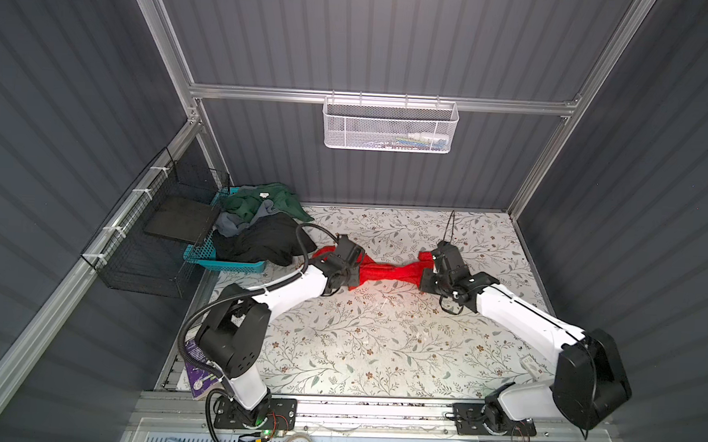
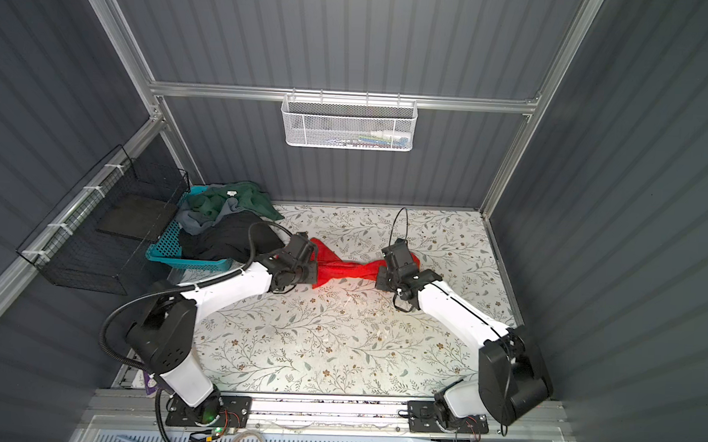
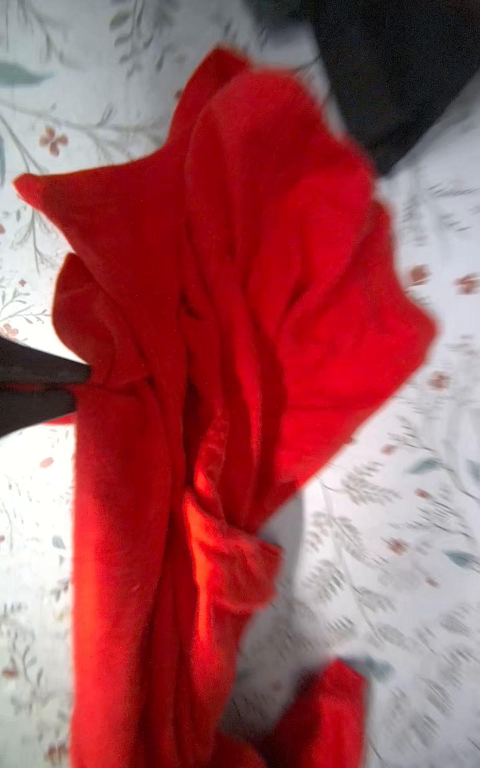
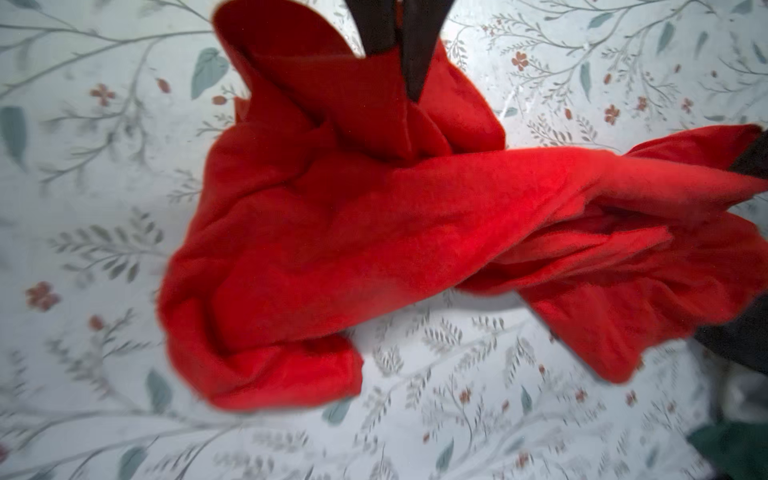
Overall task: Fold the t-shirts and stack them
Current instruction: 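Grasp the red shirt's ends with the left and right grippers, then lift and stretch the red shirt apart with both grippers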
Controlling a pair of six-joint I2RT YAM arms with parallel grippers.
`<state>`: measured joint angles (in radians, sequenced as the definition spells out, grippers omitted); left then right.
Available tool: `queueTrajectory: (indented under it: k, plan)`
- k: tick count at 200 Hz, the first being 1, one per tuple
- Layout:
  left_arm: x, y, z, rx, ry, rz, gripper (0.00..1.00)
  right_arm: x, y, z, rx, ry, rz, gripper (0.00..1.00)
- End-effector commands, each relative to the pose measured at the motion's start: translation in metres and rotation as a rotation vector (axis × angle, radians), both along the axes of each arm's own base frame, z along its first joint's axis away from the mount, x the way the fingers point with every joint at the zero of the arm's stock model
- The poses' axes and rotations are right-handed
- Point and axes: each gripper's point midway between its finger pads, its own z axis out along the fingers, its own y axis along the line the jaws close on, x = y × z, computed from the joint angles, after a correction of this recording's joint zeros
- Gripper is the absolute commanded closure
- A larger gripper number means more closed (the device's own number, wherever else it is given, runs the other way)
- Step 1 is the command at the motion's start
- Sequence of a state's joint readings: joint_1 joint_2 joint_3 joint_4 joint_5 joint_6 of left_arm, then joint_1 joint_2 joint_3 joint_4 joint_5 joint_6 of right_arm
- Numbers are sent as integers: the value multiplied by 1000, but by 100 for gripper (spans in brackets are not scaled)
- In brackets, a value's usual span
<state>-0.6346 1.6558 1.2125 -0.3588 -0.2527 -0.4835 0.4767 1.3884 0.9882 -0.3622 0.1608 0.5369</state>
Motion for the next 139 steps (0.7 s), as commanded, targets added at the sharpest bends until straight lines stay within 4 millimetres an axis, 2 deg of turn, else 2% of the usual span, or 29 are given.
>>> queueTrajectory:
  k: [1, 8, 10, 18, 38, 63, 88, 113, 139]
  plan:
    - [18, 10, 78, 15, -142, -15, 100, 13, -36, 42, -44, -80, -96, 100]
    - [23, 13, 92, 11, -167, -9, 100, 19, -40, 54, -32, -105, -104, 100]
    - [28, 12, 107, -4, -196, -6, 100, 22, -42, 58, -27, -114, -108, 100]
    - [36, 12, 129, -19, -245, -6, 100, 31, -47, 74, -16, -146, -119, 100]
    - [56, 14, 165, -46, -304, -9, 100, 53, -59, 113, -35, -221, -136, 100]
    - [90, 25, 191, -81, -346, 7, 100, 82, -69, 157, -61, -300, -132, 100]
    - [118, 40, 215, -91, -360, 34, 100, 101, -85, 196, -97, -377, -151, 100]
    - [127, 49, 253, -75, -432, 44, 100, 107, -101, 216, -111, -400, -171, 100]
    - [128, 76, 276, -18, -466, 96, 100, 93, -130, 225, -159, -418, -244, 100]
